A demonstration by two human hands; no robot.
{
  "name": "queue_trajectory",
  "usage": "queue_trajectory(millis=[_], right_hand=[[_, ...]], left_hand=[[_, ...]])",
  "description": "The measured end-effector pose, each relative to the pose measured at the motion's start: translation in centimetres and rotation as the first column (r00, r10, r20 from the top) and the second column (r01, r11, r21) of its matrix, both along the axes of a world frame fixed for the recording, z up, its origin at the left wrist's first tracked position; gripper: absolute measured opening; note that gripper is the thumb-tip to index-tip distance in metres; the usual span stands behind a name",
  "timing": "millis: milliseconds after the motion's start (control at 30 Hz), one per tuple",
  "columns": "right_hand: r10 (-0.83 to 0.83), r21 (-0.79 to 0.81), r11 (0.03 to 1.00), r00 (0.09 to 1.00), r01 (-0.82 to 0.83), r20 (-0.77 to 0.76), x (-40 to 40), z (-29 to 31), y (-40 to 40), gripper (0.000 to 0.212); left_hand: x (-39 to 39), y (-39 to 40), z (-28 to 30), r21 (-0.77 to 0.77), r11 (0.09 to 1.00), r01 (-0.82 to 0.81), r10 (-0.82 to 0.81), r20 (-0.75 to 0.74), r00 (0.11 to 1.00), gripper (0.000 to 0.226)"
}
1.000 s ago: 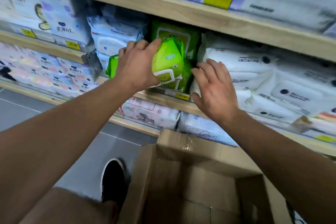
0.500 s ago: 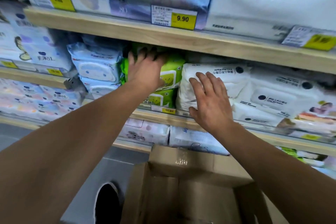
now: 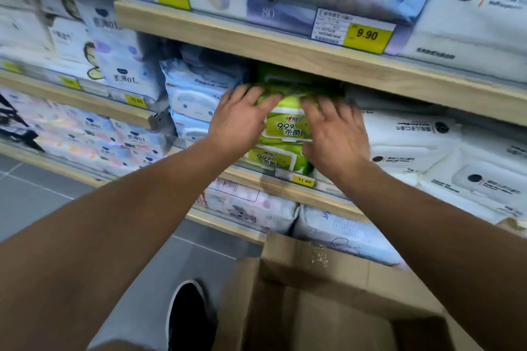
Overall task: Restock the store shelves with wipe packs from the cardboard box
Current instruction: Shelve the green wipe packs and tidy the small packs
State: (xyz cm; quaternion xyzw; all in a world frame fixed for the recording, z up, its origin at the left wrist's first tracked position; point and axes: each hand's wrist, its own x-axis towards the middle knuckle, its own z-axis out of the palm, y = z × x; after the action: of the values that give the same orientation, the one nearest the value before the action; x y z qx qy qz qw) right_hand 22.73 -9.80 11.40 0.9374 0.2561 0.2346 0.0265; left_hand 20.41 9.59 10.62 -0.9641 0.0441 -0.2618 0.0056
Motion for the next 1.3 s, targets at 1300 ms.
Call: queue_trajectory(millis=[1300], right_hand=[[-0.096, 0.079, 0.992, 0.995, 0.096, -0.002, 1.9, 0.6, 2.7, 0.045]], left_hand=[[2.2, 3.9, -1.2, -0.087, 0.995, 0.053, -0.059, -0.076, 0.995, 0.072]])
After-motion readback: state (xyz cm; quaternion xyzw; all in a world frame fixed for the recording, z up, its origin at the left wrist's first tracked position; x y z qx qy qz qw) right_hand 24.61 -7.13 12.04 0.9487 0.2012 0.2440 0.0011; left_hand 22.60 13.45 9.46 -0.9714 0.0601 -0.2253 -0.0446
